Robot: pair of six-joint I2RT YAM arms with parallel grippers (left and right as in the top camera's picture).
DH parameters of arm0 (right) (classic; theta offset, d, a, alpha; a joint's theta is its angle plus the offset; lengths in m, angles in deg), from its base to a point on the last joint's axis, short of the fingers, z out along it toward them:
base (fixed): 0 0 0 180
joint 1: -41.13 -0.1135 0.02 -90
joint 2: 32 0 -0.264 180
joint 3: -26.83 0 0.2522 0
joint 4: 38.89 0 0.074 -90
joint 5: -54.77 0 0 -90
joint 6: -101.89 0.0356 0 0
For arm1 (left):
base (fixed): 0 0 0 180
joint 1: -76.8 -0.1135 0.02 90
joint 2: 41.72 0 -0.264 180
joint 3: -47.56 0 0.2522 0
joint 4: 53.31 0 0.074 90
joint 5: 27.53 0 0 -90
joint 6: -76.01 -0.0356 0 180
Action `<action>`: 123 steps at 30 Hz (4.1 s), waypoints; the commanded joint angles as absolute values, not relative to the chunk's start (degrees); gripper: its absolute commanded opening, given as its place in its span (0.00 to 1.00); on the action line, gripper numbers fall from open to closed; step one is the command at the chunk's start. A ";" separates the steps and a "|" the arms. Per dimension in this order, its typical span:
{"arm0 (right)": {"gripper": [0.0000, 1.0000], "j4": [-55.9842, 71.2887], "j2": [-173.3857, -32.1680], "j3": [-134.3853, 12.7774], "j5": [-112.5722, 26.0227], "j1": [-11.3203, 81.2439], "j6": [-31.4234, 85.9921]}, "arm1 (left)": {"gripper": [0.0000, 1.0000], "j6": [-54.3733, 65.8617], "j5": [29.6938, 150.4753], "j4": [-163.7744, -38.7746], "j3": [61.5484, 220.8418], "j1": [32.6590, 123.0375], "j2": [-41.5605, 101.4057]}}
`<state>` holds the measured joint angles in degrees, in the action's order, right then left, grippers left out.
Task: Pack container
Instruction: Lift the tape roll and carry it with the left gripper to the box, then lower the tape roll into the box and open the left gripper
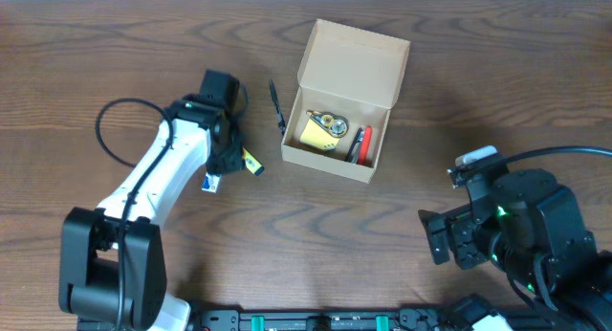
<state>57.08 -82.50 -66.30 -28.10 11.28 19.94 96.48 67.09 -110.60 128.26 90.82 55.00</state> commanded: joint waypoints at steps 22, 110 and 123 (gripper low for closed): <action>0.99 57.10 -82.53 -66.34 -27.75 11.59 19.72 | 0.06 20.38 73.74 -97.55 141.85 89.57 53.93; 0.99 57.10 -82.53 -66.34 -27.75 11.59 19.72 | 0.05 -41.24 78.78 -103.54 146.66 103.91 65.23; 0.99 57.10 -82.53 -66.34 -27.77 11.59 19.72 | 0.05 -48.76 78.09 -105.81 146.66 107.50 65.98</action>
